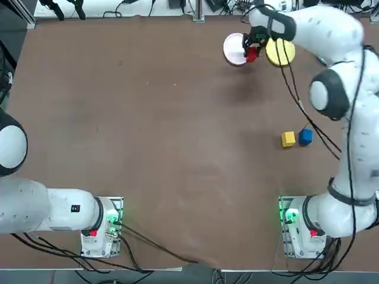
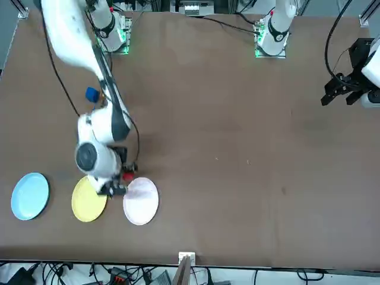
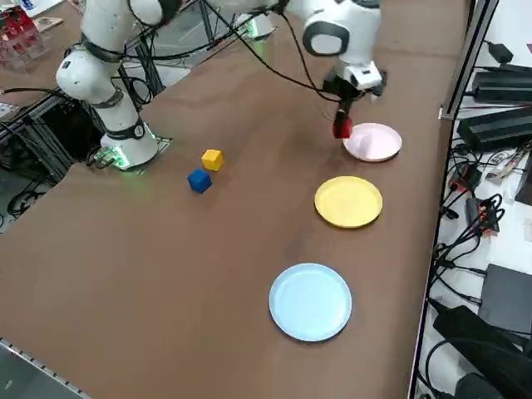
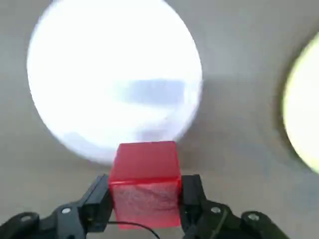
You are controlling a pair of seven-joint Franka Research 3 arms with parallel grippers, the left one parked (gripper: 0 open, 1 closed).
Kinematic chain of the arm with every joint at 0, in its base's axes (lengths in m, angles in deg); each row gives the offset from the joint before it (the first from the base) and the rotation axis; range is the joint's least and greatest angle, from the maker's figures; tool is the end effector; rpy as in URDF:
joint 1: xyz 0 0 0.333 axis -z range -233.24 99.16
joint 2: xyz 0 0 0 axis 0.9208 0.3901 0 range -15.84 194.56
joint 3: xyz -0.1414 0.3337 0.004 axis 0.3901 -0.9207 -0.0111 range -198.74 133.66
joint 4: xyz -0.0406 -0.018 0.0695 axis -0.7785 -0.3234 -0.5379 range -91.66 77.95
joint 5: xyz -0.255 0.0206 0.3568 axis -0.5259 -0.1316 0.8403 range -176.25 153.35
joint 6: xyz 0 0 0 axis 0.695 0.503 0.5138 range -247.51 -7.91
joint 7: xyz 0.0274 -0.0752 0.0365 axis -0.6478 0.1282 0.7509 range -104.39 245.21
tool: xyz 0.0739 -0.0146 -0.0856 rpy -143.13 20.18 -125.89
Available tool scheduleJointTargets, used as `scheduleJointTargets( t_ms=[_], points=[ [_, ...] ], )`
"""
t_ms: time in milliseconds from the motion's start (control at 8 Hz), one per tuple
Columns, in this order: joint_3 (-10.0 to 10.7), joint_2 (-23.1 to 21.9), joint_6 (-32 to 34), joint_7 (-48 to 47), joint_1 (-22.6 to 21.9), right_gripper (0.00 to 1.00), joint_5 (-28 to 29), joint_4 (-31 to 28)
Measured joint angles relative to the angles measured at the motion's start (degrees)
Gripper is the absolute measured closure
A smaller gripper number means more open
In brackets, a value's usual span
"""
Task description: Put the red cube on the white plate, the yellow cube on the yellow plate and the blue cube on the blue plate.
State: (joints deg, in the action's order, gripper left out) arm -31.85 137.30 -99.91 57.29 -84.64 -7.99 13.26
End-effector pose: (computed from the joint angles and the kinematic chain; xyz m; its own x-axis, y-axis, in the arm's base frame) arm 0.7870 0.2458 0.2583 0.9980 0.0419 -0.0465 0.0403 -0.9986 -0.0340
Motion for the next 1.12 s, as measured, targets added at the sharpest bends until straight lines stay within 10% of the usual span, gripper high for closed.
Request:
scheduleJointTargets(
  t_ms=[875,1125],
  points=[
    [-0.10,6.49,-9.94,0.09,-0.69,0.31,0.00,4.90],
    [-0.10,7.34,-10.64,0.13,-0.76,0.14,-0.02,5.06]
  ],
)
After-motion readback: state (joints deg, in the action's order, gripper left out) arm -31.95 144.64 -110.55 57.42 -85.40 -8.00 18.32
